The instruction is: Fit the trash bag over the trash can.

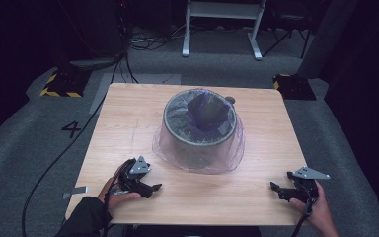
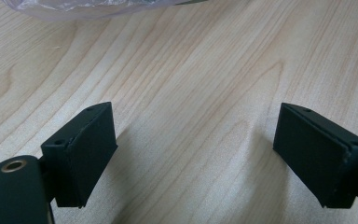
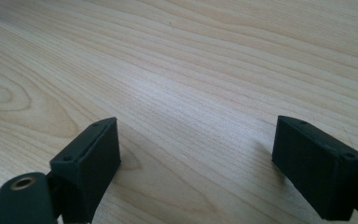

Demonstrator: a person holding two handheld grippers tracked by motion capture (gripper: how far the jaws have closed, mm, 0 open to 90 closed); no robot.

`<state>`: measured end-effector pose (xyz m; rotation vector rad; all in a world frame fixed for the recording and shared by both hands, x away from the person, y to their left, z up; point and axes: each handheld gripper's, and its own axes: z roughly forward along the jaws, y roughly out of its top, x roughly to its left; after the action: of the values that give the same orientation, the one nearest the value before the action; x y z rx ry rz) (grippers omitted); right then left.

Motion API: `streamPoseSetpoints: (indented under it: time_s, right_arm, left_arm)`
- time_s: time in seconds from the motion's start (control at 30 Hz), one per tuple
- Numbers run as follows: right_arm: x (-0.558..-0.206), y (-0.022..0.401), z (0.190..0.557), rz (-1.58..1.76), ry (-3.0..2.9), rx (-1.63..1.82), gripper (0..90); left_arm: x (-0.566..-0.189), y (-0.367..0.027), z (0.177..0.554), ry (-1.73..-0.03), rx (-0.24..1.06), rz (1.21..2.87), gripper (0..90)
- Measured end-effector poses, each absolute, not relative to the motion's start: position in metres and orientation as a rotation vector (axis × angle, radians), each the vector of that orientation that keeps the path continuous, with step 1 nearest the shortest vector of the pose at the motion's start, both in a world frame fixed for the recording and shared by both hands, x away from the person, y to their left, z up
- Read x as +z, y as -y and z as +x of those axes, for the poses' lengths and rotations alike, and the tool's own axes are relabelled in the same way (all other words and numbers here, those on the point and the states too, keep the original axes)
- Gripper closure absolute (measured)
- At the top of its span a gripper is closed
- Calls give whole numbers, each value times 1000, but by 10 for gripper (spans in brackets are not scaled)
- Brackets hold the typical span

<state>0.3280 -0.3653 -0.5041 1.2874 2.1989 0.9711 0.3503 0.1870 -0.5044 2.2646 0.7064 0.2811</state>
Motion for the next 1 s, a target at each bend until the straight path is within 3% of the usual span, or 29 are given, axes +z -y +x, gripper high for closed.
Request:
streamPoseSetpoints:
  time_s: [1.0]
  right_arm:
    - [-504,365,328,1304,-2186,961,138]
  left_arm:
    - [-504,-186,352,-708,277,2264,124]
